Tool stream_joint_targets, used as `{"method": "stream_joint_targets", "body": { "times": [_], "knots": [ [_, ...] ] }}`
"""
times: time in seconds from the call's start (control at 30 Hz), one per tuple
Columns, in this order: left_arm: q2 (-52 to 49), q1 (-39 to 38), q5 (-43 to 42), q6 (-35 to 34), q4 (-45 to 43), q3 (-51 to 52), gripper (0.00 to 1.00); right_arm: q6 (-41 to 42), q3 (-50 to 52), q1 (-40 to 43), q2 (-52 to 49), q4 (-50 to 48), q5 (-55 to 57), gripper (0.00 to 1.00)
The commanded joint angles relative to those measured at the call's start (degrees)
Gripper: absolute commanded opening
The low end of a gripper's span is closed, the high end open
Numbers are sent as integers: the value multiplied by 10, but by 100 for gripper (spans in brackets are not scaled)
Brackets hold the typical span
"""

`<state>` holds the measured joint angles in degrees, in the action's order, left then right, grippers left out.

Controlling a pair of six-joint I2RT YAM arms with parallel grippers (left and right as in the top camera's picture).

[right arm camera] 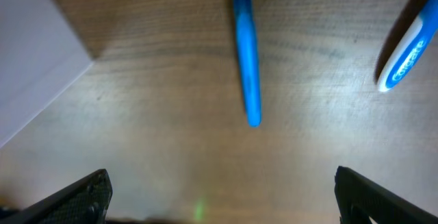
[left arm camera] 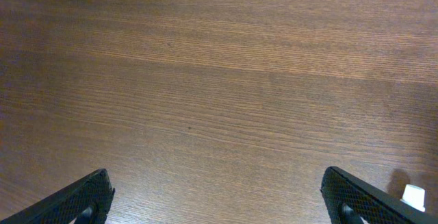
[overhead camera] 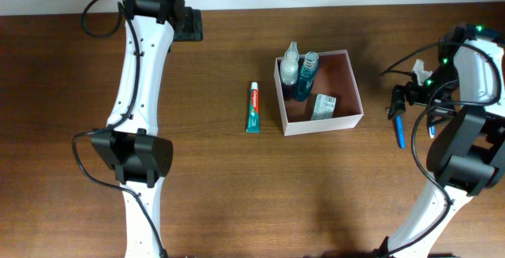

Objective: Pack container
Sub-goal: 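Move the right gripper over the blue razor and lower onto it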

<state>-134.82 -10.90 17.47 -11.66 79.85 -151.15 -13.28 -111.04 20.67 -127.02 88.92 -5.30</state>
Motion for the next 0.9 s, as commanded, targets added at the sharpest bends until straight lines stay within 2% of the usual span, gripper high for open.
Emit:
{"method": "stream_joint_targets", "body": {
  "times": [0.0,0.3,0.57,0.87],
  "knots": [
    [-5,2,10,-5,-1,2,99,-13,10,-5,16,-23,15,99],
    [-5,2,10,-5,-2,2,99,-13,10,-17,-2,-50,72,99],
    [-5,2,10,-5,-2,2,99,-9,19,-35,-11,-57,75,99],
    [-5,2,10,-5,-2,2,100,-9,82,-35,-11,-90,75,99]
  ]
}}
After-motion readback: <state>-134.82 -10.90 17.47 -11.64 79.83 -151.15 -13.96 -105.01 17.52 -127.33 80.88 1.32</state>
